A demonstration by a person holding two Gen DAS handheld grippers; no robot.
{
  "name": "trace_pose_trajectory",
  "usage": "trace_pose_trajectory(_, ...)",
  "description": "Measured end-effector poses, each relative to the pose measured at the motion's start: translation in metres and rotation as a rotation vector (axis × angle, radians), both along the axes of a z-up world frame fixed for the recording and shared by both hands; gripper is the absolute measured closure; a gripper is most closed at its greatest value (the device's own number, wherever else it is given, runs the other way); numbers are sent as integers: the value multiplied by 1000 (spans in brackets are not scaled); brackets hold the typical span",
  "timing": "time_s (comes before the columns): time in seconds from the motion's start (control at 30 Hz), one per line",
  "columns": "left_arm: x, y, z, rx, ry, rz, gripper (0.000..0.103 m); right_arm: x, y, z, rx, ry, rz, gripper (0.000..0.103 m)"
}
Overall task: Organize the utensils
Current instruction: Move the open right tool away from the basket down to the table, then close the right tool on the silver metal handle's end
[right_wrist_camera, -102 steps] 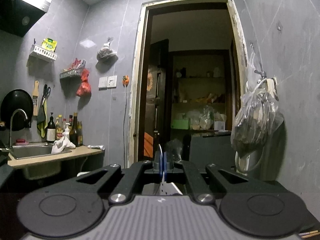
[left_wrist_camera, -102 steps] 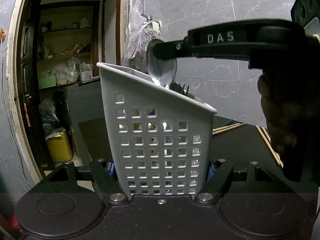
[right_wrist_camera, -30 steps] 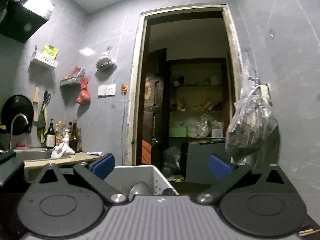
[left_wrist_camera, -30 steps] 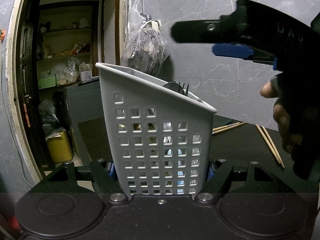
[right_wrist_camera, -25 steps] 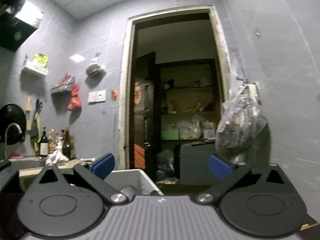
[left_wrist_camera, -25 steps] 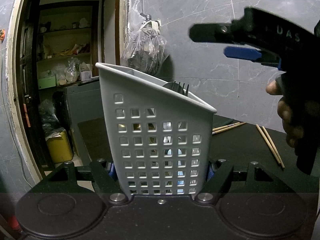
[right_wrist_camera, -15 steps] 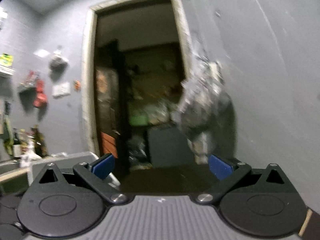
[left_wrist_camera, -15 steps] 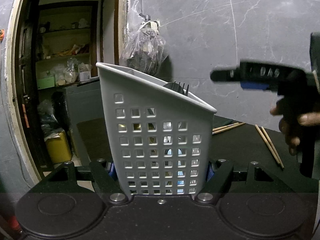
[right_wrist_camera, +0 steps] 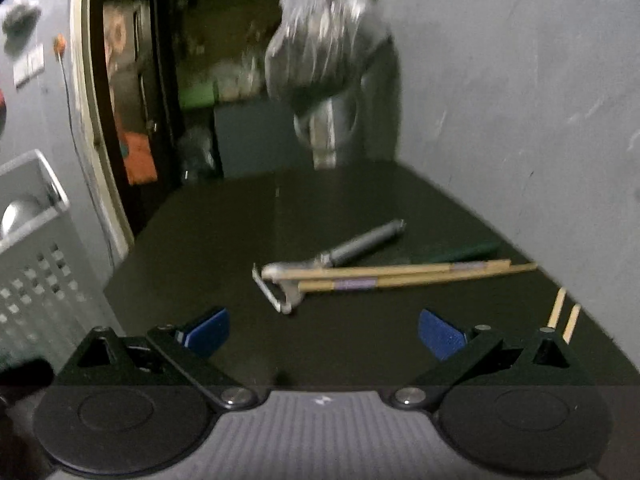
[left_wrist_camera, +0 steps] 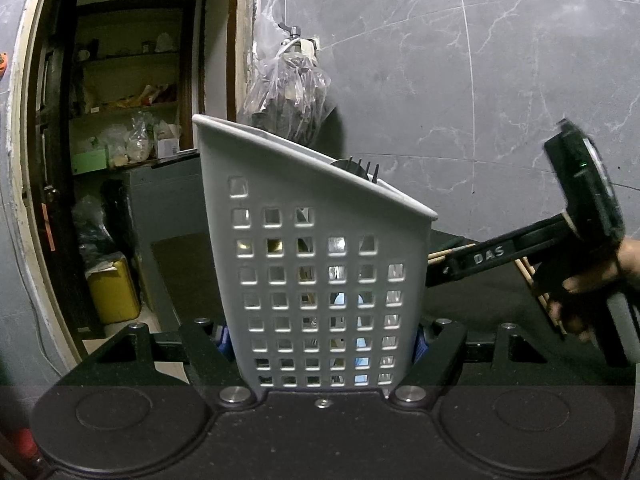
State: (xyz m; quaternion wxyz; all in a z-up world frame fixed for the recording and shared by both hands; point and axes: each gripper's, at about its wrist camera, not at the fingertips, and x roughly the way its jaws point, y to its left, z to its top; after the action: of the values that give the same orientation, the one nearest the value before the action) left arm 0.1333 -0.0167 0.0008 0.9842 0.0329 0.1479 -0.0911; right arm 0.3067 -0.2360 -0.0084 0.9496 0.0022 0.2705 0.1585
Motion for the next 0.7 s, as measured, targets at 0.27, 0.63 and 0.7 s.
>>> trace_pose_trajectory(0.27,1,0,0,1,1,0,27,30,-3,-5,43,76,10,0)
trace_pose_trajectory(0.63,5,-1,-3,3,5,-3,27,112,3,9,123,98,-41,0)
trace_pose_trajectory(0.7,6,-2,-3,3,5,-3,27,124,7,7,123,113,-54,0)
